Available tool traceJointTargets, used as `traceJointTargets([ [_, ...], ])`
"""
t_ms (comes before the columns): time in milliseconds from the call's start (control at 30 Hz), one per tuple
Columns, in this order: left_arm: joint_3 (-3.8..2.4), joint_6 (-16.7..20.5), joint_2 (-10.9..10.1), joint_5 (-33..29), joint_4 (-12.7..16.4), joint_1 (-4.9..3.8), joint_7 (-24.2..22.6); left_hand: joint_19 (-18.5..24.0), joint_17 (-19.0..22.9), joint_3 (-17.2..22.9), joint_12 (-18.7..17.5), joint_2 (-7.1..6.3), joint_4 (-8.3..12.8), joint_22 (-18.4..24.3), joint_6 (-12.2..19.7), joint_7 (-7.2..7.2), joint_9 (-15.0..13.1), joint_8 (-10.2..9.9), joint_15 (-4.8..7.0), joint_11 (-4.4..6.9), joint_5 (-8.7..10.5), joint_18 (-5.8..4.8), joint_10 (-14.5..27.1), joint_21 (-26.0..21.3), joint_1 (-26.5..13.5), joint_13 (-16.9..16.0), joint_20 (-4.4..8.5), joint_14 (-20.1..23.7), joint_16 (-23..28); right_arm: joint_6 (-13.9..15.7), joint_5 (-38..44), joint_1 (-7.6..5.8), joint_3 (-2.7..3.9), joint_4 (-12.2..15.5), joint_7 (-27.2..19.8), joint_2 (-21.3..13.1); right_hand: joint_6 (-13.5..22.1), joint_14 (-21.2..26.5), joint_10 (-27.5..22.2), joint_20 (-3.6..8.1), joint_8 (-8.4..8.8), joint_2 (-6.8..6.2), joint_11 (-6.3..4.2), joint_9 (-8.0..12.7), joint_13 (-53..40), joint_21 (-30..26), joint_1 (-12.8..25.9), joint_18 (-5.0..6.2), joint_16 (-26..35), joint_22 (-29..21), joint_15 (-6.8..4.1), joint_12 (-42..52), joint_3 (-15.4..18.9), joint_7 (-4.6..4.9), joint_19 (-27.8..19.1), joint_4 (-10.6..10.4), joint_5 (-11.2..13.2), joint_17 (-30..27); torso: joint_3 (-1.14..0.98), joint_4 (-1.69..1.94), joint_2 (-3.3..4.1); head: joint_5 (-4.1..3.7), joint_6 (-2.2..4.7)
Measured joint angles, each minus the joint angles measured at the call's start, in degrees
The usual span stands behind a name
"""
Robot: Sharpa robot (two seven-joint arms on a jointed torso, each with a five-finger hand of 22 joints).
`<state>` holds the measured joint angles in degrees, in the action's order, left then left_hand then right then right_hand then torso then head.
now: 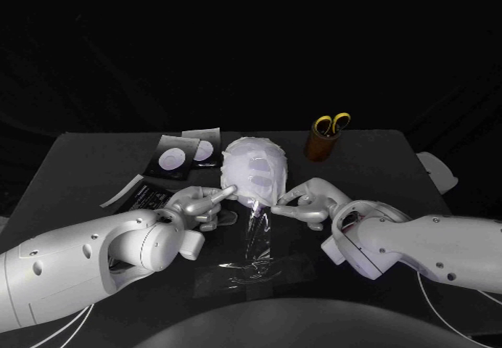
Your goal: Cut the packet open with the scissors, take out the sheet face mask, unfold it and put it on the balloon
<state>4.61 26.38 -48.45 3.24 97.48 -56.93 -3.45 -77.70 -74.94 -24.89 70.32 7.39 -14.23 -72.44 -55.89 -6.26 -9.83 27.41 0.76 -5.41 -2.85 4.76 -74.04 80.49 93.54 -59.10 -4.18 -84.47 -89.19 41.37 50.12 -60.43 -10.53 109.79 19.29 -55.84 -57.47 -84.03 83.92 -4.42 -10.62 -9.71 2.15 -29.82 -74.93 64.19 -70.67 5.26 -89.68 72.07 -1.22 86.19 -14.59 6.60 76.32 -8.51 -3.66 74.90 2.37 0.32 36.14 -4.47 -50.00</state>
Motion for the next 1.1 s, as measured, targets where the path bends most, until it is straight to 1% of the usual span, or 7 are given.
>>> traceJointTargets([
  [267,-0.02,1.06,0.07,0.68,-0.18,-0.01,1.1,0.0,0.0,-0.12,-0.01,-0.87,-0.5,0.0,0.45,-0.41,0.0,-0.6,0.16,0.0,0.0,0.0,-0.01,0.0,-0.87,0.01,0.0,-0.16,0.05,0.0,-0.03,0.0,0.0,-0.01,-0.04,-0.01,-0.21,0.0,0.0,0.0,0.0,0.22,0.0,0.01,0.03,0.0,-0.21,0.02,-0.12,-0.01,0.0,0.19,0.04,-0.21,0.0,0.04,0.0,0.01,-0.02,-0.02,0.01,0.03,0.0],
  [567,-0.02,2.36,0.11,0.88,-0.2,-0.02,2.09,0.0,0.0,-0.15,-0.02,-2.48,-1.75,0.23,3.19,-1.32,0.38,-1.92,0.15,0.18,0.0,-0.01,-0.19,0.0,-2.17,0.83,0.0,-0.15,0.06,-0.01,-0.12,0.0,0.0,0.01,-0.11,-0.03,-0.21,0.01,0.0,0.0,0.0,0.21,0.0,0.03,0.0,-0.01,-0.21,0.0,-0.12,0.06,0.01,0.19,0.2,-0.21,0.0,-0.12,0.0,0.05,0.0,-0.01,0.01,0.04,0.0],
  [767,-0.02,3.04,0.16,0.86,-0.13,-0.02,2.52,0.03,0.0,-0.15,-0.02,-2.42,-1.75,0.4,3.2,-1.33,0.4,-1.92,-0.05,0.18,0.0,-0.01,-0.2,-0.01,-2.1,0.83,-0.03,0.05,0.06,-0.02,-0.19,0.0,0.0,0.01,-0.15,-0.03,-0.2,0.01,0.0,0.0,0.0,0.22,0.0,0.04,-0.01,-0.01,-0.21,-0.01,-0.08,0.06,0.01,0.18,0.2,-0.21,0.0,-0.12,0.0,0.05,0.01,0.02,0.02,0.13,0.0],
  [867,-0.03,3.37,0.25,0.79,-0.09,-0.03,2.56,0.21,0.0,-0.02,-0.02,-1.21,-1.63,0.4,3.2,-1.33,0.36,-1.92,-0.05,0.18,0.0,-0.02,-0.2,-0.01,-0.9,0.83,-0.22,0.05,0.07,-0.03,-0.24,0.0,0.0,0.01,-0.17,-0.02,-0.34,0.01,0.0,0.0,0.0,0.22,0.0,0.05,-0.02,-0.01,-0.21,-0.01,-0.07,0.06,0.01,0.18,0.2,-0.34,0.0,-0.11,0.0,0.05,0.01,0.02,0.02,0.18,0.0],
  [933,-0.04,3.61,0.3,0.72,-0.07,-0.04,2.56,0.21,0.0,1.1,-0.02,-0.19,-0.88,0.39,3.05,-1.18,0.25,-1.92,-0.06,0.18,0.0,-0.04,-0.2,-0.01,0.13,0.83,-0.22,0.06,0.07,-0.03,-0.26,0.0,0.0,0.01,-0.18,-0.02,-0.36,0.01,-0.01,0.0,0.0,0.21,0.0,0.05,-0.02,-0.01,-0.21,-0.02,-0.07,0.06,0.01,0.18,0.2,-0.37,0.0,-0.12,0.0,0.04,0.01,0.02,0.02,0.21,0.0],
  [1000,-0.04,3.92,0.33,0.63,-0.05,-0.04,2.49,0.21,0.0,2.87,-0.02,1.93,-0.09,0.35,2.18,-0.72,0.13,-1.92,-0.14,0.18,0.0,-0.39,-0.2,-0.01,2.25,0.83,-0.22,0.15,0.07,-0.04,-0.29,0.0,0.0,0.01,-0.2,-0.02,-0.36,0.01,-0.01,0.0,0.0,0.22,0.0,0.05,-0.02,-0.01,-0.21,-0.02,-0.06,0.06,0.01,0.18,0.2,-0.37,-0.01,-0.11,0.0,0.01,0.01,0.01,0.02,0.21,0.0],
  [1100,-0.04,4.44,0.34,0.41,-0.03,-0.04,2.22,0.21,0.0,4.36,-0.02,4.08,0.83,0.17,1.63,-0.19,0.08,-1.85,-0.15,0.18,0.0,-0.4,-0.2,-0.02,4.39,0.83,-0.22,0.15,0.08,-0.05,-0.31,0.0,0.0,0.01,-0.21,-0.02,-0.36,0.01,-0.01,0.0,0.0,0.44,0.0,0.06,-0.02,-0.01,-0.44,-0.03,0.06,0.05,0.01,0.44,0.2,-0.37,-0.01,-0.11,0.0,0.0,0.01,0.01,0.02,0.22,0.0],
])
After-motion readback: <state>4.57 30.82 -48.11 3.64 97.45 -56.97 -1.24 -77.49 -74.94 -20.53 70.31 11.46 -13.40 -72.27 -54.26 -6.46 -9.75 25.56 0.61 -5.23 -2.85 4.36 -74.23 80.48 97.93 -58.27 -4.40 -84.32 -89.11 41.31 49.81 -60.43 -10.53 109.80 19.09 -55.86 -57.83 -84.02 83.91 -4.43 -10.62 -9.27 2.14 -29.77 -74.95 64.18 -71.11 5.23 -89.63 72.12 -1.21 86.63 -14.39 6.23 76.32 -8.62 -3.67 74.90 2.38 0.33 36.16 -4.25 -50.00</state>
